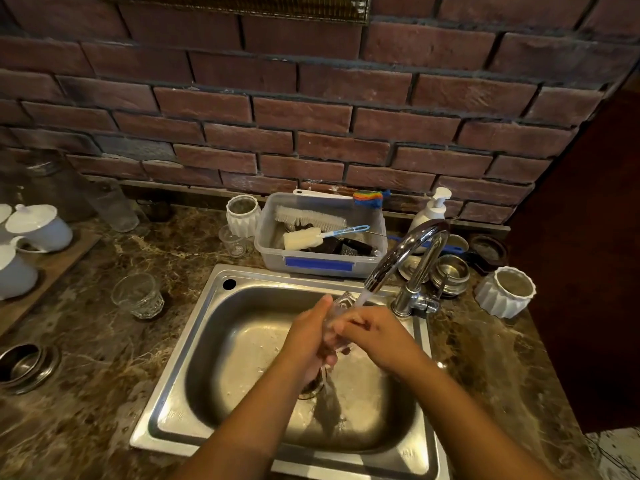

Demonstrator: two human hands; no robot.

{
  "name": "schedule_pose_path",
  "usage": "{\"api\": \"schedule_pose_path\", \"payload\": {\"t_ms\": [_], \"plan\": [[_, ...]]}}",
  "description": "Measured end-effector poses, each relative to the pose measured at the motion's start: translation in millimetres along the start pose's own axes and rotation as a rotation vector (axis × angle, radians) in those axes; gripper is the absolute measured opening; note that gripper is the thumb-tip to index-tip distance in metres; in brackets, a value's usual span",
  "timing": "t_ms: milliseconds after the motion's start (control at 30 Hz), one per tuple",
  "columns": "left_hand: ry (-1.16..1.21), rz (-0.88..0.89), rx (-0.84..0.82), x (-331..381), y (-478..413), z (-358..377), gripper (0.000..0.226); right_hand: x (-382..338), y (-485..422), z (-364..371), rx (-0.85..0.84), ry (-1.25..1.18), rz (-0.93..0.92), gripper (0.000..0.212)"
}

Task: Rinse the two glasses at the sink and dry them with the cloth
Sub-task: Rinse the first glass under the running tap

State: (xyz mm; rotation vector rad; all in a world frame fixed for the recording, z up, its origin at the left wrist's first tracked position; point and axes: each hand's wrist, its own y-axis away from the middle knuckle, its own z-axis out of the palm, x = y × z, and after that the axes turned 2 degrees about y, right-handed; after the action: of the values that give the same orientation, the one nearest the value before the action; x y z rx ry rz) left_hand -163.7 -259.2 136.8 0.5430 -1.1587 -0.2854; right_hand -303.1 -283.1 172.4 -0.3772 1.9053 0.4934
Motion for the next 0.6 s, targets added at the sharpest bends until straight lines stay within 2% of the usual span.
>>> {"api": "schedule_pose_path", "payload": {"t_ms": [67, 100, 133, 200, 267, 333, 400, 500, 600], "plan": [[-0.264, 0.405, 0.088, -6.9, -0.6, 7.1, 0.025, -5.8, -2.1, 8.9, 0.169, -0.204, 0.185, 0.028], [-0.337, 0.506, 0.097, -10.8, -1.0, 7.4, 0.022, -6.4, -3.1, 12.1, 0.209, -0.294, 0.264, 0.029], [-0.352, 0.528, 0.097, -12.9, 0.6, 7.2, 0.023, -6.6, -4.0, 13.3, 0.221, -0.329, 0.299, 0.027], [-0.341, 0.422, 0.085, -10.4, -0.4, 2.8, 0.025, -8.8, -3.3, 10.7, 0.176, -0.23, 0.277, 0.026], [-0.313, 0.23, -0.074, -2.2, 0.5, -3.7, 0.018, -5.8, -3.9, 4.5, 0.111, -0.136, 0.246, 0.03], [-0.163, 0.016, -0.33, 2.8, 0.8, -11.4, 0.043, -1.7, -3.4, -3.7, 0.061, -0.097, 0.199, 0.036], [-0.017, -0.172, -0.474, 4.2, 2.5, -14.3, 0.057, -1.0, -5.4, -8.5, 0.033, -0.091, 0.186, 0.039], [0.131, -0.28, -0.423, 3.9, 7.6, -0.9, 0.066, -8.7, -12.4, -2.1, 0.147, -0.046, 0.239, 0.037], [0.336, -0.304, -0.263, -2.0, 8.7, 14.0, 0.05, -7.7, -18.5, 8.3, 0.446, -0.016, 0.238, 0.025]]}}
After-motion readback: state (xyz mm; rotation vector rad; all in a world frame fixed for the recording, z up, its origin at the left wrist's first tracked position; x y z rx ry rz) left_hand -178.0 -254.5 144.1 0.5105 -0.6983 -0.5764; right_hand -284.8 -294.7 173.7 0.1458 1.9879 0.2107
